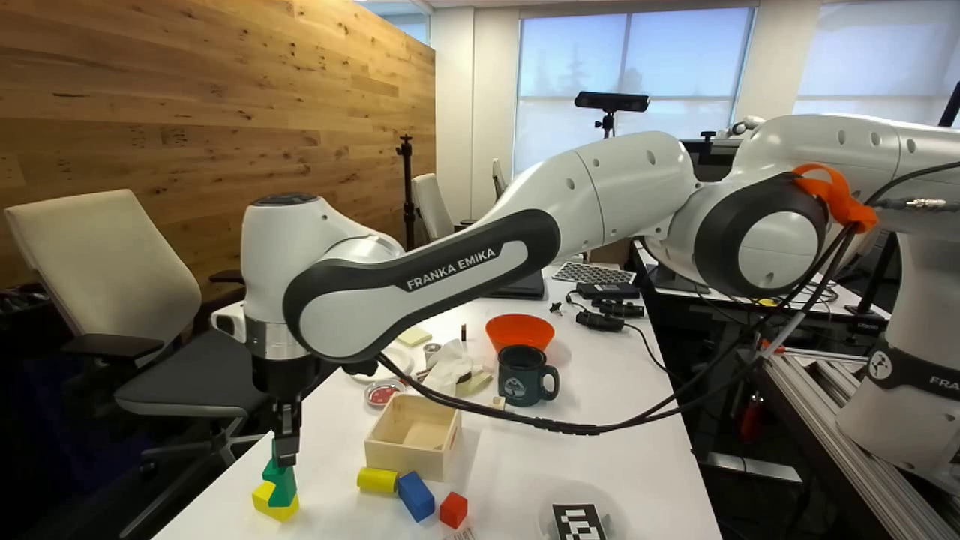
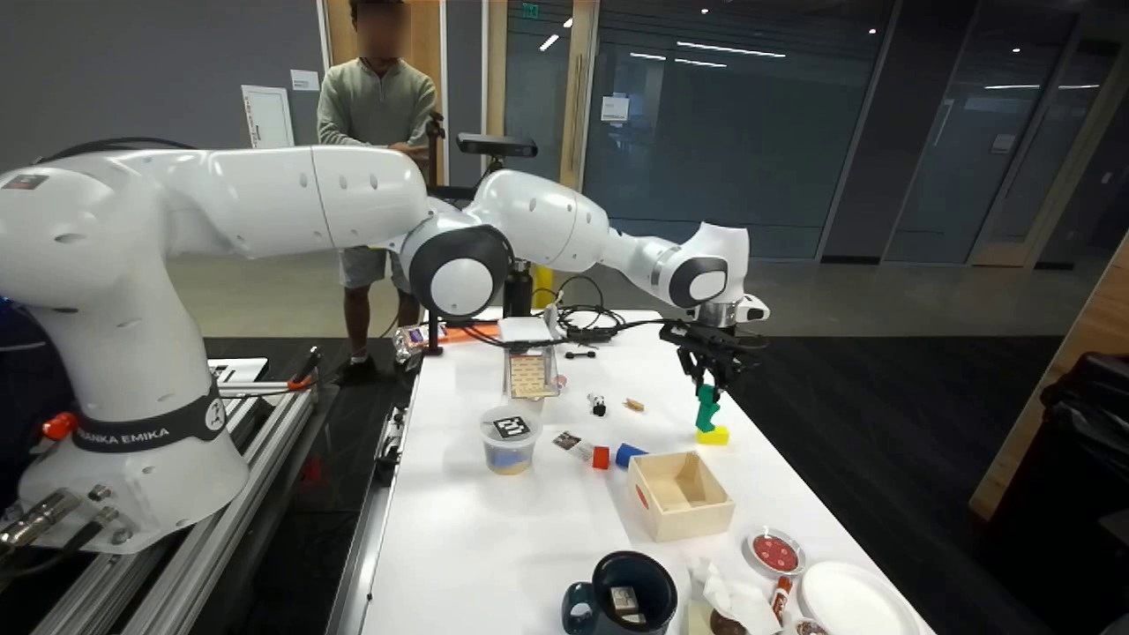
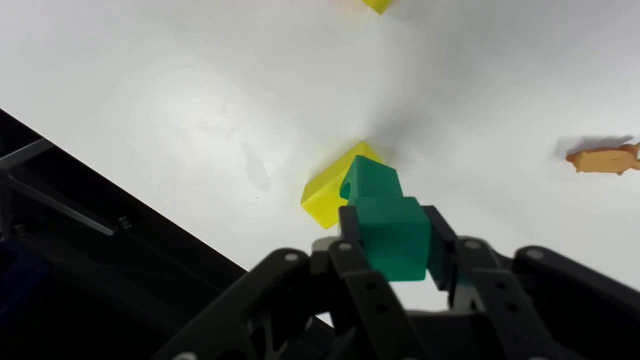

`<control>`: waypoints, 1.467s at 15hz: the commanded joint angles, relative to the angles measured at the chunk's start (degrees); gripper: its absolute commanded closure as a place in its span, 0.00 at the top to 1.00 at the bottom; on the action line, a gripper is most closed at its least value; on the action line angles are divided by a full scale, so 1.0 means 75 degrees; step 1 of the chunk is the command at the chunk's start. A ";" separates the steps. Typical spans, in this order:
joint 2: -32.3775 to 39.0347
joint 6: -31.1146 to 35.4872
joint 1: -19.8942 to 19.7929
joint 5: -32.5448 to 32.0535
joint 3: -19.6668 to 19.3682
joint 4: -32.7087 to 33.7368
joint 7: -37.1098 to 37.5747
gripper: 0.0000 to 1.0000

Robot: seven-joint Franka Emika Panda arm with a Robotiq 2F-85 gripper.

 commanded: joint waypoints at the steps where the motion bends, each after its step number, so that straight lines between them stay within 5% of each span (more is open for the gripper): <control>1: 0.0104 0.0117 -0.0024 0.0232 0.0061 0.0129 -0.0243 0.09; 7: 0.0105 0.0082 -0.0007 0.0225 0.0065 0.0128 -0.0209 0.09; 8: 0.0098 0.0066 -0.0001 0.0211 0.0053 0.0124 -0.0219 0.26; 9: 0.0093 0.0057 -0.0005 0.0218 0.0061 0.0123 -0.0225 0.59; 16: 0.0056 0.0076 -0.0011 0.0224 0.0069 0.0145 -0.0237 0.99; 22: 0.0465 -0.0856 0.0128 0.0050 -0.0258 0.0297 0.0344 1.00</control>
